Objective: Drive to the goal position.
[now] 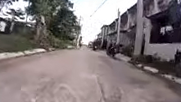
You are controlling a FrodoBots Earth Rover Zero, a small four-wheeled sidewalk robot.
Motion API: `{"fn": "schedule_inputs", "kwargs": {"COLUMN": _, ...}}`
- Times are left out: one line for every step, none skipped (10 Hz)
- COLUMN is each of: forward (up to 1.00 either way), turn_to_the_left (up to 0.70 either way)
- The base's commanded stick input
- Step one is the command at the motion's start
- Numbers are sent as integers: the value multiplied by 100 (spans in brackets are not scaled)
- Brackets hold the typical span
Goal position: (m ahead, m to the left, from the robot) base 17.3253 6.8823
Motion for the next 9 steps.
{"fn": "schedule_inputs", "kwargs": {"forward": 100, "turn_to_the_left": 4}}
{"fn": "schedule_inputs", "kwargs": {"forward": 100, "turn_to_the_left": 4}}
{"fn": "schedule_inputs", "kwargs": {"forward": 100, "turn_to_the_left": 4}}
{"fn": "schedule_inputs", "kwargs": {"forward": 100, "turn_to_the_left": 4}}
{"fn": "schedule_inputs", "kwargs": {"forward": 100, "turn_to_the_left": -9}}
{"fn": "schedule_inputs", "kwargs": {"forward": 100, "turn_to_the_left": -23}}
{"fn": "schedule_inputs", "kwargs": {"forward": 100, "turn_to_the_left": -35}}
{"fn": "schedule_inputs", "kwargs": {"forward": 100, "turn_to_the_left": -8}}
{"fn": "schedule_inputs", "kwargs": {"forward": 100, "turn_to_the_left": 3}}
